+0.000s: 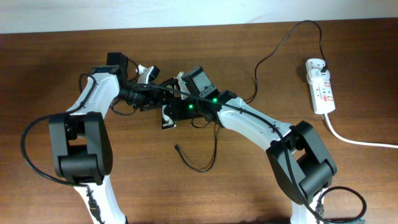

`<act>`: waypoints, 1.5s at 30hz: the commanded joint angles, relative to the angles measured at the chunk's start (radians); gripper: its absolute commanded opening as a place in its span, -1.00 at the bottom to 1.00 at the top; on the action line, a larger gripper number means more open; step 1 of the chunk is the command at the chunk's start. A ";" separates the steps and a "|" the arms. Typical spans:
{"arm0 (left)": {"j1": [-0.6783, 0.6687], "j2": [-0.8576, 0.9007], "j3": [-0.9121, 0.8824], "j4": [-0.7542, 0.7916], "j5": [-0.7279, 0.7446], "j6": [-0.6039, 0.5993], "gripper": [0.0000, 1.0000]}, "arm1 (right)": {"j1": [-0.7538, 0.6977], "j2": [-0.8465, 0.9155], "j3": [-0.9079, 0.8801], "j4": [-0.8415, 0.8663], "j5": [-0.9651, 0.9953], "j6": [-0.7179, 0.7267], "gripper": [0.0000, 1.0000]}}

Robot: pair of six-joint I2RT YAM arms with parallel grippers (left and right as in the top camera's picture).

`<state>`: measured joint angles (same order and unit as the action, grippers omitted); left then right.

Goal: Plug charger to phone and switch on socket

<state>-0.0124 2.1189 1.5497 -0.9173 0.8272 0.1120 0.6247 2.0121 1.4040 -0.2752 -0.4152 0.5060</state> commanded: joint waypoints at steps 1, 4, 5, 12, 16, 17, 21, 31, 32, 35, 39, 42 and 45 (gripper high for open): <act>0.000 -0.010 0.022 -0.004 0.049 0.009 0.54 | 0.005 0.041 -0.003 0.014 0.031 0.008 -0.22; 0.000 -0.010 0.022 -0.004 0.049 0.009 0.54 | 0.005 0.052 -0.003 0.030 0.027 0.008 -0.50; 0.000 -0.010 0.022 -0.004 0.049 0.010 0.52 | 0.005 0.051 -0.003 0.039 0.020 0.008 -0.52; 0.000 -0.010 0.022 -0.005 0.049 0.010 0.61 | 0.003 0.051 -0.003 0.044 0.002 0.008 -0.92; 0.019 -0.010 0.022 -0.012 0.109 0.014 0.76 | -0.011 0.004 -0.003 0.003 -0.019 0.007 -0.92; 0.032 -0.010 0.022 -0.012 0.156 0.038 0.75 | -0.021 -0.014 -0.003 -0.014 -0.030 0.007 -0.92; 0.097 -0.014 0.022 -0.032 0.493 0.209 0.71 | -0.113 -0.096 -0.003 -0.040 -0.278 -0.003 -0.92; 0.114 -0.077 0.023 -0.046 0.747 0.354 0.54 | -0.221 -0.104 -0.003 0.113 -0.714 -0.038 -0.92; 0.115 -0.098 0.023 -0.046 0.747 0.354 0.54 | -0.227 -0.104 -0.003 0.126 -0.742 -0.037 -0.92; 0.123 -0.230 0.023 -0.047 0.747 0.352 0.54 | -0.232 -0.105 -0.003 0.143 -0.794 -0.050 -0.92; 0.125 -0.330 0.023 -0.046 0.746 0.278 0.51 | -0.209 -0.106 -0.003 0.251 -0.814 -0.043 -0.92; 0.125 -0.352 0.023 -0.046 0.746 0.245 0.44 | -0.184 -0.115 -0.003 0.437 -0.829 0.063 -0.92; 0.125 -0.352 0.023 -0.039 0.747 0.225 0.40 | -0.179 -0.115 -0.003 0.516 -0.777 0.133 -0.92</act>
<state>0.1196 1.7893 1.5543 -0.9611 1.5269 0.3710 0.4362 1.9102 1.3994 0.2054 -1.2312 0.5575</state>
